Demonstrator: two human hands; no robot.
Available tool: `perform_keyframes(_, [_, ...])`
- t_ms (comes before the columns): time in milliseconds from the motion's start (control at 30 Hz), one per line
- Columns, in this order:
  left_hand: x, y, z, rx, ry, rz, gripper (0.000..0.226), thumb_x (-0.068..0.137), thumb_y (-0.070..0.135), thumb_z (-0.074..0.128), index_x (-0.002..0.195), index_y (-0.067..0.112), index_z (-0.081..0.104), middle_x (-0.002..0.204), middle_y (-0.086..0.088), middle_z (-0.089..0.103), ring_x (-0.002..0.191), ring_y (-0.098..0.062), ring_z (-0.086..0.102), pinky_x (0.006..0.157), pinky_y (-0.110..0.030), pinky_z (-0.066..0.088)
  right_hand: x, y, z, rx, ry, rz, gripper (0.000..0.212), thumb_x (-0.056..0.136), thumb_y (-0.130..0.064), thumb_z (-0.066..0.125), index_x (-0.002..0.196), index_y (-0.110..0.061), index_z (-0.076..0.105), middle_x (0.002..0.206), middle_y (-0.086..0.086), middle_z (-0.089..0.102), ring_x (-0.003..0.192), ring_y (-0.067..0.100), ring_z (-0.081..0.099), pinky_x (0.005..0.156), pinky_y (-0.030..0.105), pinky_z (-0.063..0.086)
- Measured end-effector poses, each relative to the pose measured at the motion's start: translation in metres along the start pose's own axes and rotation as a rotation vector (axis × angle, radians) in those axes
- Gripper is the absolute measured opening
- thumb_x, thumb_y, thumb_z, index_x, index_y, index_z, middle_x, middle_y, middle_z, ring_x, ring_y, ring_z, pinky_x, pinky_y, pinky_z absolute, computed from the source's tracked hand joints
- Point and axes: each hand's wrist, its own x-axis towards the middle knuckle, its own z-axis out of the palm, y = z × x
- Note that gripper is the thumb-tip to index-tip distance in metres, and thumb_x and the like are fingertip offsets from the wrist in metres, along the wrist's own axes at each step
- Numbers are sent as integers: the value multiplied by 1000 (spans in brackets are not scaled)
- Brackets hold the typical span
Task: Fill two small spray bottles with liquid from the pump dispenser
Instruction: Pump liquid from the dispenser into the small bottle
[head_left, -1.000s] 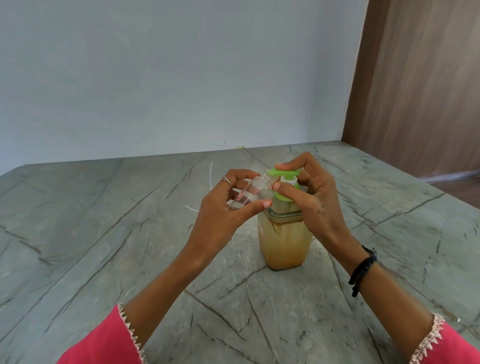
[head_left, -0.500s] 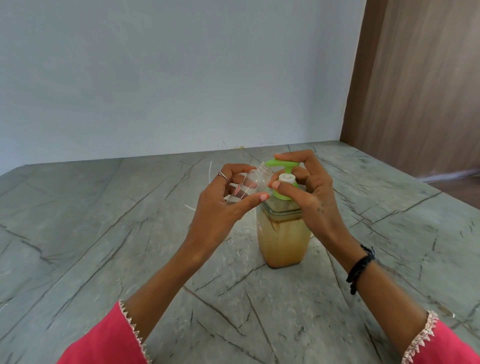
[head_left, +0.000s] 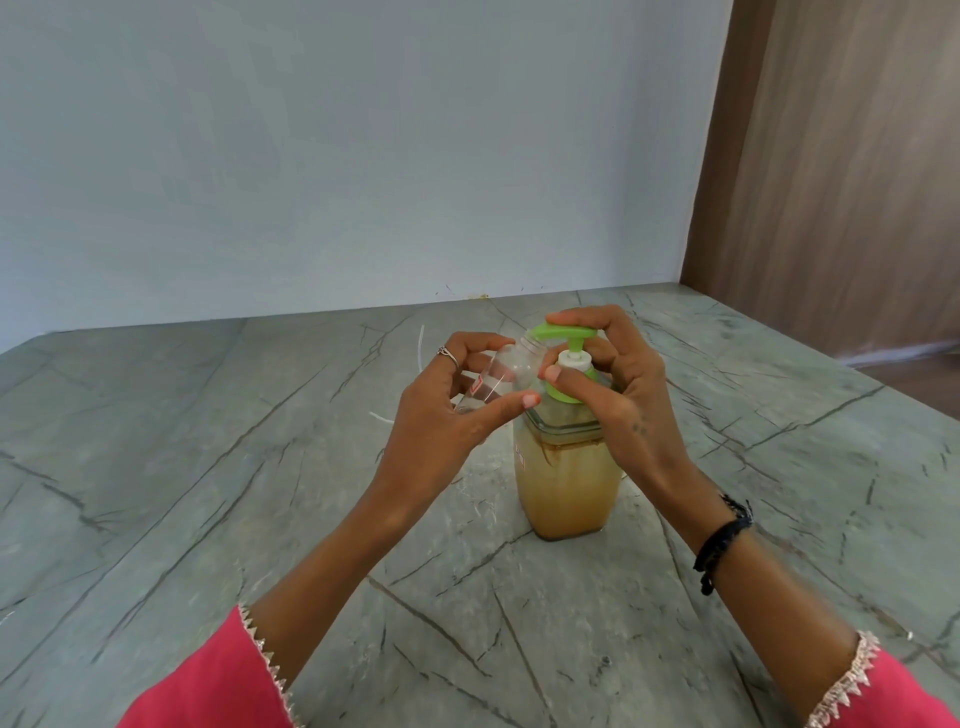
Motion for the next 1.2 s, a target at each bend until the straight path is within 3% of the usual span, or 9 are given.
perform_keyframes(200, [1, 0, -1, 26, -2, 8, 43, 62, 43, 68, 101, 35, 53, 91, 14, 62, 84, -12, 64, 66, -27, 58, 0, 1, 0, -22, 3, -12, 32, 81, -7, 62, 105, -27, 57, 88, 11, 71, 86, 18, 69, 74, 23, 55])
perform_keyframes(333, [1, 0, -2, 31, -3, 15, 42, 61, 44, 67, 100, 37, 53, 90, 16, 62, 82, -7, 63, 65, -26, 58, 2, 0, 0, -12, 19, 4, 29, 79, -7, 63, 100, -26, 58, 84, 1, 73, 82, 13, 70, 71, 21, 54])
perform_keyframes(467, [1, 0, -1, 31, -11, 13, 43, 61, 43, 68, 101, 36, 53, 91, 14, 63, 83, -10, 63, 65, -26, 58, 3, -2, 1, 11, 46, 42, 25, 75, -9, 64, 88, -30, 60, 79, 3, 72, 76, 18, 71, 65, 23, 55])
perform_keyframes(667, [-2, -3, 0, 18, -27, 20, 43, 60, 44, 69, 100, 35, 54, 88, 14, 62, 79, -6, 62, 60, -17, 52, 4, -4, 2, 4, 72, 44, 20, 73, -12, 65, 77, -31, 61, 78, -6, 73, 74, 14, 71, 59, 19, 52])
perform_keyframes(933, [1, 3, -1, 17, -10, 10, 40, 62, 41, 68, 98, 38, 51, 90, 16, 61, 81, -9, 63, 63, -25, 57, 0, 0, 1, -29, 21, -13, 30, 79, -8, 63, 102, -28, 58, 88, 6, 72, 83, 17, 70, 71, 23, 55])
perform_keyframes(1200, [1, 2, -2, 41, -1, 17, 39, 72, 26, 73, 105, 30, 53, 90, 17, 59, 82, -10, 63, 63, -25, 57, 2, -2, 2, -20, 29, -2, 29, 78, -8, 63, 100, -27, 58, 80, -5, 73, 78, 13, 71, 69, 21, 55])
